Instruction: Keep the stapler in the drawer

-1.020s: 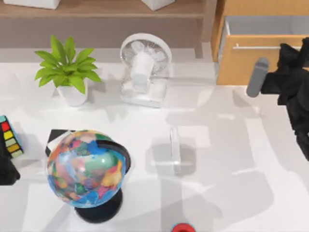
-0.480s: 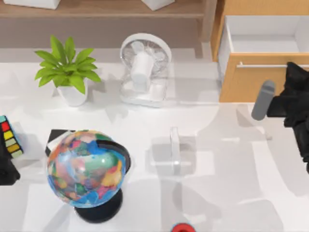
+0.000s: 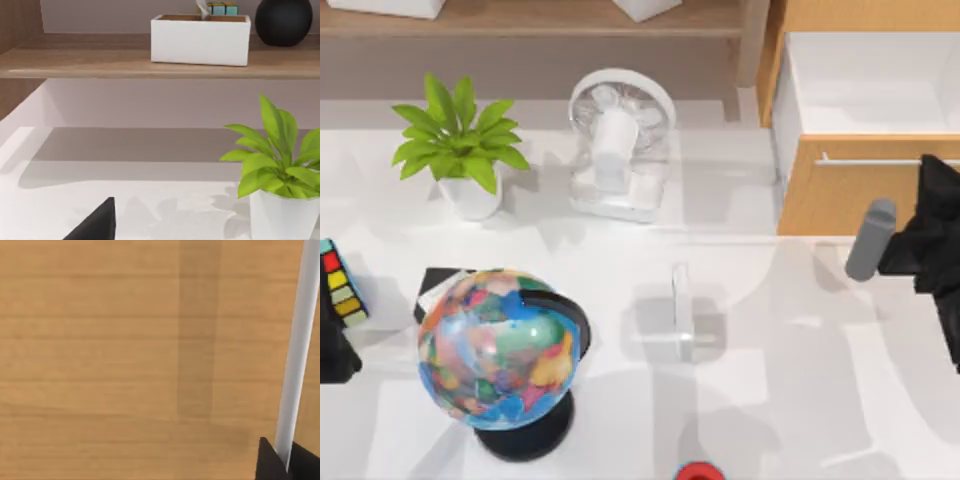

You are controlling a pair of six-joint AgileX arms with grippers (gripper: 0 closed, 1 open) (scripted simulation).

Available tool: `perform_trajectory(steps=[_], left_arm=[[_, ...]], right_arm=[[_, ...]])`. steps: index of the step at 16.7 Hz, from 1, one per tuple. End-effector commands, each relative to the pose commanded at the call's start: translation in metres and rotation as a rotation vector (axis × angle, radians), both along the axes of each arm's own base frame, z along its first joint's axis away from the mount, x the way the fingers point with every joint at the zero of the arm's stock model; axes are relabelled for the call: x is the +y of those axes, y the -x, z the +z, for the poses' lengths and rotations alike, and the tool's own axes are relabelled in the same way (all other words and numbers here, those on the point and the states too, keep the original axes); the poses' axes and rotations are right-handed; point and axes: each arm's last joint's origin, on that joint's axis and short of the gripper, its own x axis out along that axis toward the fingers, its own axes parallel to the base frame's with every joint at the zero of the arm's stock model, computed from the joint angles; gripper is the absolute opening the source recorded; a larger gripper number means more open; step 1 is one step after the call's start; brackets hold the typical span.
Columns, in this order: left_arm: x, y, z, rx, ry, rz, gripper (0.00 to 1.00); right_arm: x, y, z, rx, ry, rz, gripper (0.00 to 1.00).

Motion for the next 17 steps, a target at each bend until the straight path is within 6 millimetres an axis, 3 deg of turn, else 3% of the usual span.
perform_trajectory(steps=[3,8,17], left_arm=[[0.0,0.0,0.0,0.0,0.0,0.0,1.0],[0.0,0.0,0.0,0.0,0.0,0.0,1.0],[0.0,0.0,0.0,0.0,0.0,0.0,1.0]], right_arm=[[-0.002,0.024,0.0,0.005,0.003,-0.007,0.0],[-0.002,0.028,0.0,0.004,0.001,-0.008,0.0],[-0.002,0.028,0.0,0.004,0.001,-0.008,0.68]])
